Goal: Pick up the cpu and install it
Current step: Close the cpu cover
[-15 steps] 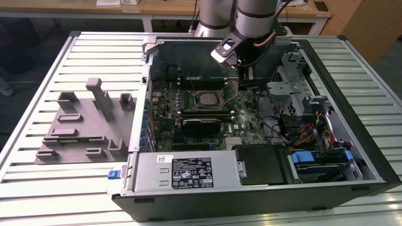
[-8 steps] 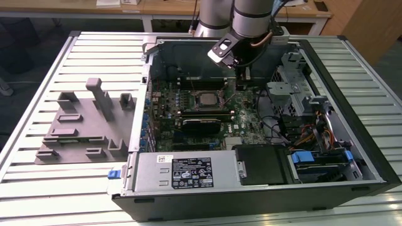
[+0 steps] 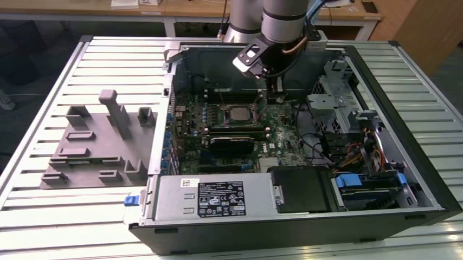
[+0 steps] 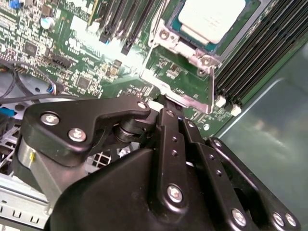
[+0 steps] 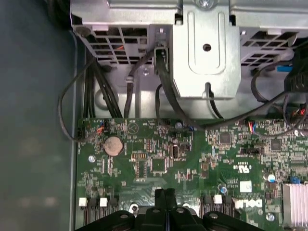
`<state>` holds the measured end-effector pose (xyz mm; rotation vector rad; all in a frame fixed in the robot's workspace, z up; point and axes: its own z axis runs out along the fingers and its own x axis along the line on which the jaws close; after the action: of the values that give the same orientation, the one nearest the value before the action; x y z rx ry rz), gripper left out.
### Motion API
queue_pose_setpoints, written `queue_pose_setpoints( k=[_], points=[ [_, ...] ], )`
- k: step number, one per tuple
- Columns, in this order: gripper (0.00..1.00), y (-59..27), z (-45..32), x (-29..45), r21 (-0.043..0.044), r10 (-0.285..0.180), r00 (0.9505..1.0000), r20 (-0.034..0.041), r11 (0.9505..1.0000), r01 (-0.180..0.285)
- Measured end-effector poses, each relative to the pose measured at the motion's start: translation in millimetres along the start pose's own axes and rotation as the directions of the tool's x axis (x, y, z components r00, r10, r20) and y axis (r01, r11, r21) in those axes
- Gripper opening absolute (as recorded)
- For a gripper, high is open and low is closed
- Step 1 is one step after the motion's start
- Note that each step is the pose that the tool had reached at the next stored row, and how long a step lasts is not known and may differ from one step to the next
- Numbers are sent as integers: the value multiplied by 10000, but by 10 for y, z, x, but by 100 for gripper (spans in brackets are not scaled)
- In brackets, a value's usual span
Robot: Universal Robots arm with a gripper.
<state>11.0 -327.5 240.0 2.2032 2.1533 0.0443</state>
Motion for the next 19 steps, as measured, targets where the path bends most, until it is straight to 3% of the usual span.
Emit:
queue_pose_setpoints(
  k=[19],
  points=[
    [11,-266,-17,0,1,13,10000,2,10000,-13]
  ],
)
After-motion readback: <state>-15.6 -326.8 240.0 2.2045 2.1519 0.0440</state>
